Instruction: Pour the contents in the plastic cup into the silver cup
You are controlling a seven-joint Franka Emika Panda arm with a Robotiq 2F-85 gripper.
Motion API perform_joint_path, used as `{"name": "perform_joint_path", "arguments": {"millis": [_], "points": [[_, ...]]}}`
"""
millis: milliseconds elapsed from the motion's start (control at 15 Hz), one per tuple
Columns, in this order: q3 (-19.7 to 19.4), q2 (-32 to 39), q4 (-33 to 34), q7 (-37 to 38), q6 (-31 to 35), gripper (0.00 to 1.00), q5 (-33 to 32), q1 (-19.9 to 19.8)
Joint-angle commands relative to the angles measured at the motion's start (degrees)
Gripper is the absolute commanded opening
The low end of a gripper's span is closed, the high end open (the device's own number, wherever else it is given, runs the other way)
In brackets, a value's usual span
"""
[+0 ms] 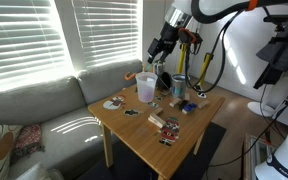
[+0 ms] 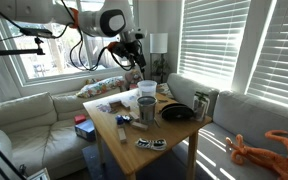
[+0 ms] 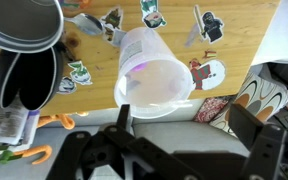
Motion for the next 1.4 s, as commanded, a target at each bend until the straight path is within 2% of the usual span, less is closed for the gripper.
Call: {"name": "perform_joint_path", "arguments": {"millis": [0,200,467,533,600,667,800,1067,1333], "points": [[0.2,9.9,10.8,-0.9,-4.8,1.0,0.7,1.6],[0.5,15.2,15.8,-2.8,-6.7,1.0,0.4,2.8],[0.1,20.3,20.1,-3.4,-12.5,1.0,0.5,3.4],[0.0,20.9,20.3,-3.6,-13.5,0.96,0.9,3.3],[0.0,21.6,20.4,-3.9,-13.9,0.89,1.3,3.3],[-0.1,22.0,20.3,-3.7,-14.3,0.74,1.1,3.2],[-0.3,22.5,19.7,-3.9,-13.4,0.63,1.0,3.2],[-0.5,22.5,18.1,-5.0,-12.3,0.33,1.6,2.9],[-0.7,20.9,15.2,-7.6,-10.5,0.06,4.7,1.7]]}}
